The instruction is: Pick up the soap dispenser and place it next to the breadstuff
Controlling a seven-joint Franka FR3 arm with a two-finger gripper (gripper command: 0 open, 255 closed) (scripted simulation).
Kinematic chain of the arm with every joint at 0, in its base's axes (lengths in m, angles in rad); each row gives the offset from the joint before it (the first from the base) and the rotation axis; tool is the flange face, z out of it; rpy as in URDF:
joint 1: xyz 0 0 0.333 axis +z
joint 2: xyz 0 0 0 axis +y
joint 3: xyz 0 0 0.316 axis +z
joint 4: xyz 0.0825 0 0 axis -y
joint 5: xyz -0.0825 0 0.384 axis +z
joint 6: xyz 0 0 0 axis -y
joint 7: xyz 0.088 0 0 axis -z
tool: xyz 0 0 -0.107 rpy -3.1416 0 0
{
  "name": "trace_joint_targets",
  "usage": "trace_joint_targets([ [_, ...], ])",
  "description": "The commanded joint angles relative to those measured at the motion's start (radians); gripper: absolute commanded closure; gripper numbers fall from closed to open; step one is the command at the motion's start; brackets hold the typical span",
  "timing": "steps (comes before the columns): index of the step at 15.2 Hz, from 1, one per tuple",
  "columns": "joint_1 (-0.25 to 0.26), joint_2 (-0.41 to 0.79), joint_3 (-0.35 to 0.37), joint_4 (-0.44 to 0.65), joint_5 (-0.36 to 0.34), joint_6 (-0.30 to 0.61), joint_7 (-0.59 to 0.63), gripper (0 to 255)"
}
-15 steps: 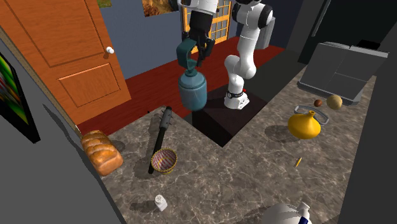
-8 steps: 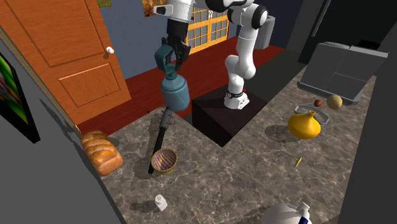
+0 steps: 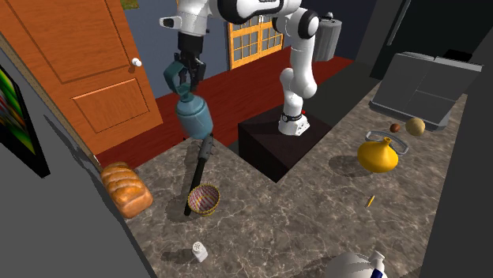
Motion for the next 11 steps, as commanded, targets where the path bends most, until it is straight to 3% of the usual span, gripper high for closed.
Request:
trace_joint_targets([
  [1,-0.014,0.047,-0.013,0.035,0.000,0.012,-0.030,255],
  [7,-0.056,0.220,-0.046,0.210,-0.001,0.004,-0.113,255],
  [11,-0.080,0.367,-0.062,0.390,-0.003,-0.032,-0.162,255],
])
